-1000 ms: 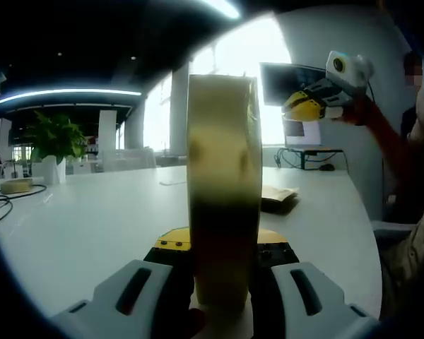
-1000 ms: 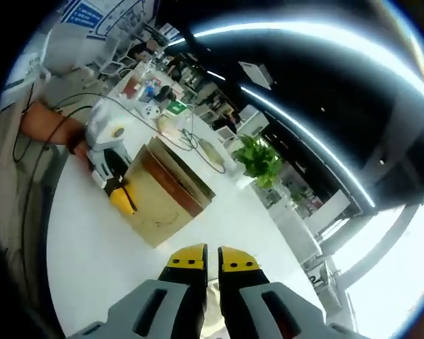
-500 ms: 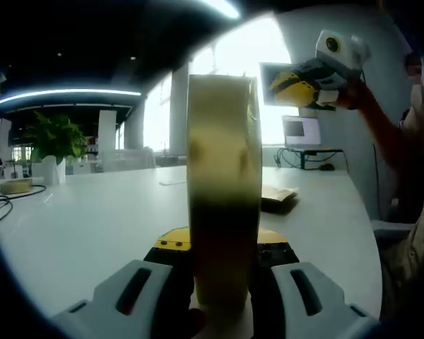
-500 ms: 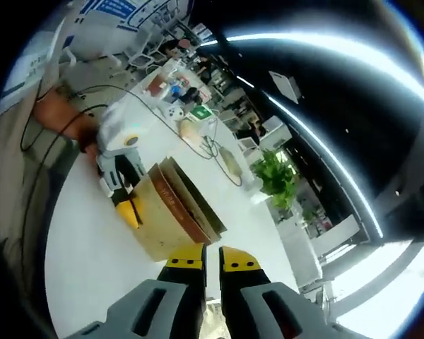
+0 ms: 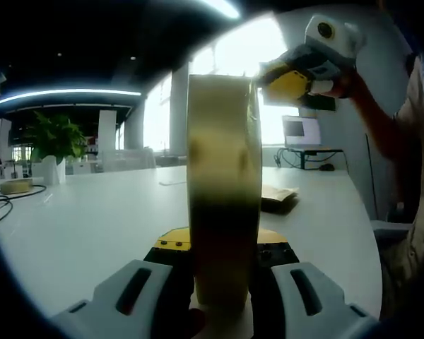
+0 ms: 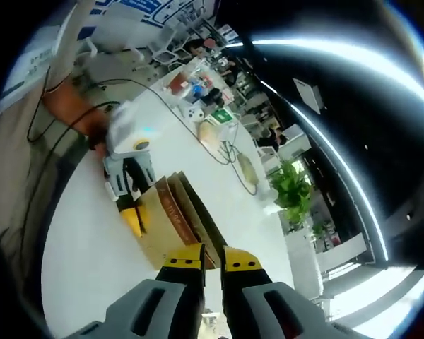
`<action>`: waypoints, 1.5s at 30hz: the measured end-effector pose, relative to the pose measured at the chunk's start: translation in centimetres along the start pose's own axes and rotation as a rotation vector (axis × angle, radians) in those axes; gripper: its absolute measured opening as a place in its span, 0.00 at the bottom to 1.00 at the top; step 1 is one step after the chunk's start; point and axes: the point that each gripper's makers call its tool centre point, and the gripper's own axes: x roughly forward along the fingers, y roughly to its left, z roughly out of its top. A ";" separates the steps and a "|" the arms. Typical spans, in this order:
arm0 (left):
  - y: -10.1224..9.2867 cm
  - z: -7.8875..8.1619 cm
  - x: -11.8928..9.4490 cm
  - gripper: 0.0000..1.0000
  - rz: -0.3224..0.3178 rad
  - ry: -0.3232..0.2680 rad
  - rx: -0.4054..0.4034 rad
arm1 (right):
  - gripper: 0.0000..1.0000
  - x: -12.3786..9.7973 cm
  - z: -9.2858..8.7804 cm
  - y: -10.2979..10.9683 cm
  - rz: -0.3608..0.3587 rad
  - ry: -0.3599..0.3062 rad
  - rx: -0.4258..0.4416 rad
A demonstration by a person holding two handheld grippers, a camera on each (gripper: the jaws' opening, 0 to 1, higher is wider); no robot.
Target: Extract single mask from mask box in order stack masks on table
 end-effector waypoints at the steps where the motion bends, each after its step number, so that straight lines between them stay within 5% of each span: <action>1: 0.0 0.0 0.0 0.20 0.000 0.000 0.000 | 0.04 0.1 0.1 0.1 0.007 -0.001 -0.006; 15: 0.0 0.0 0.0 0.20 -0.002 0.000 0.000 | 0.05 1.8 1.0 1.0 0.116 0.029 -0.109; 45: -0.1 0.1 0.0 0.20 -0.006 -0.001 0.000 | 0.00 2.4 0.8 2.0 0.220 0.050 -0.096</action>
